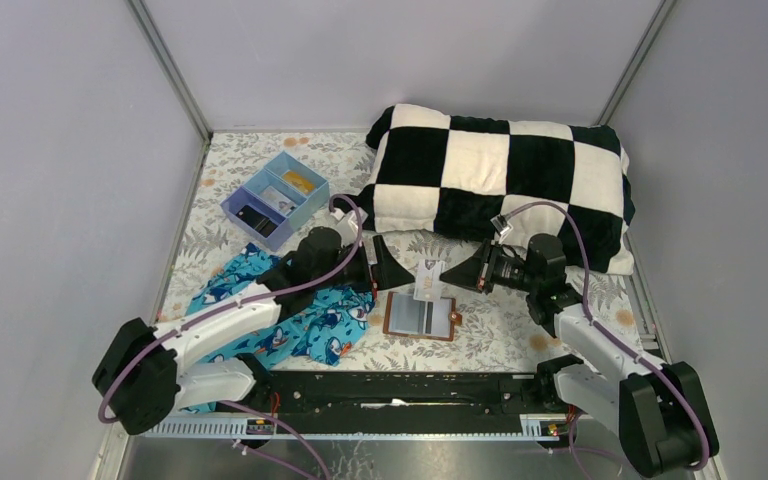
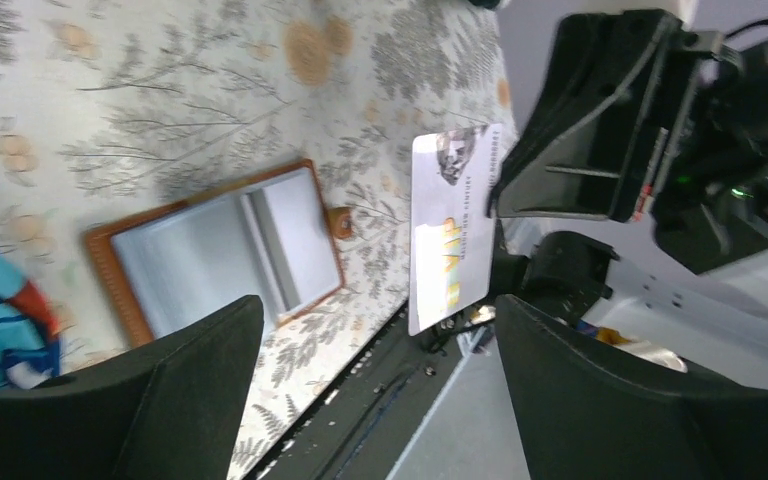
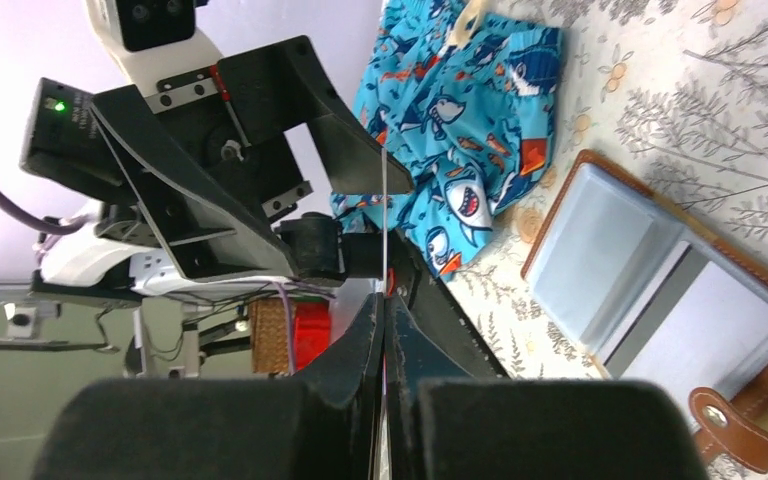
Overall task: Take the credit cards out of the card holder
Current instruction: Place the credit card in the storage box.
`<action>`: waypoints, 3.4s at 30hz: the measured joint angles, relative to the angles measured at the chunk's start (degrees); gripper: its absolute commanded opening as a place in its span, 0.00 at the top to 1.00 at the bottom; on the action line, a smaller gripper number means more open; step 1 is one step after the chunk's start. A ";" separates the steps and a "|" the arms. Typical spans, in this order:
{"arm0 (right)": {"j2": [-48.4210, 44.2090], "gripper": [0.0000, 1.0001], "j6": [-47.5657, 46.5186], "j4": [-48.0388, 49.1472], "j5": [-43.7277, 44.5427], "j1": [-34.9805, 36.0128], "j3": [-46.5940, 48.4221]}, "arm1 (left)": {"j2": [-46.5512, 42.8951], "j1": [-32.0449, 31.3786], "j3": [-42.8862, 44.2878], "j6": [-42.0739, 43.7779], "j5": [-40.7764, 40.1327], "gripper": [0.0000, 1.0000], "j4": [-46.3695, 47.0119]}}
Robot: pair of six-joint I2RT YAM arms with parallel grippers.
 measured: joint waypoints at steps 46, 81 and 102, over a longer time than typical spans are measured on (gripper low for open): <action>-2.43 0.05 -15.41 -34.03 17.88 0.00 16.72 | 3.37 21.14 8.13 -5.75 13.29 1.00 1.05; 14.32 0.00 -21.66 -49.79 45.29 -0.07 41.16 | 33.90 52.89 34.99 5.64 9.55 1.00 -15.89; 17.90 0.00 -21.68 -53.53 45.72 -0.22 46.27 | 45.48 54.03 42.01 3.41 4.39 1.00 -13.90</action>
